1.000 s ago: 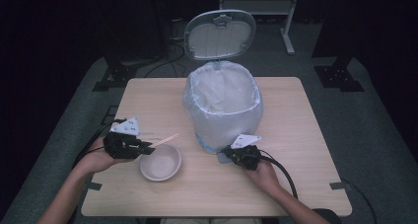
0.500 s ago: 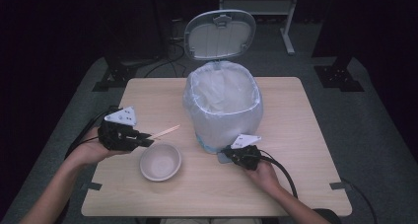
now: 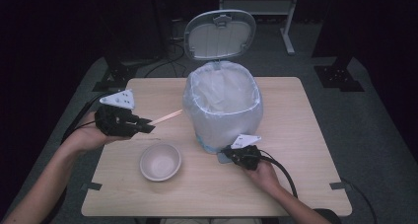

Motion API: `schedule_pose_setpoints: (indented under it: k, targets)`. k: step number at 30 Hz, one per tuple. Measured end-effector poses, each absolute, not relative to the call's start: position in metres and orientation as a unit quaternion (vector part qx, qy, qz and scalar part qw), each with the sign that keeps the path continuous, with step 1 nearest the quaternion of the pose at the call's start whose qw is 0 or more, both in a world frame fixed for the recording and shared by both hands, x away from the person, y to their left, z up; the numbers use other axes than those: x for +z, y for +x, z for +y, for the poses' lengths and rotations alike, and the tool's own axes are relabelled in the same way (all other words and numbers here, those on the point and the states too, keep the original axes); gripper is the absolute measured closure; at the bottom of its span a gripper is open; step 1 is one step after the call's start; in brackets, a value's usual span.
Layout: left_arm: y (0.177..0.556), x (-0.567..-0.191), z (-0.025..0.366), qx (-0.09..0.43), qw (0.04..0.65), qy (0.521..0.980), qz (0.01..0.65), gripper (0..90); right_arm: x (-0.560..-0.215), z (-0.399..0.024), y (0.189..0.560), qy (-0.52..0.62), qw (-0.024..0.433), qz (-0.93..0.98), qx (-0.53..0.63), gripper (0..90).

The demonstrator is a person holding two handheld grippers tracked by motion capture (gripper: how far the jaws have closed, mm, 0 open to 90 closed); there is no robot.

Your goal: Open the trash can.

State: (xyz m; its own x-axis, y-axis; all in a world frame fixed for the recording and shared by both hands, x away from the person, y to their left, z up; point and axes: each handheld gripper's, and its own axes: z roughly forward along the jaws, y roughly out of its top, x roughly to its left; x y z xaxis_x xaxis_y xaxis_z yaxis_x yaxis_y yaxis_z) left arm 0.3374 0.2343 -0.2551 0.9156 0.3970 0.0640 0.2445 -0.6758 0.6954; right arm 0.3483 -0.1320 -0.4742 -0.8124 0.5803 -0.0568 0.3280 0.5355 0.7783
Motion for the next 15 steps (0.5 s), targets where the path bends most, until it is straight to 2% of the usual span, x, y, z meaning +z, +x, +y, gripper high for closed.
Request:
schedule_pose_setpoints:
  k: [15]
  targets:
    - [0.353,-0.222,0.214,0.113,0.361,0.911,0.166,79.3,-0.474,-0.132,0.348,0.261,0.159,0.863,0.402,90.0]
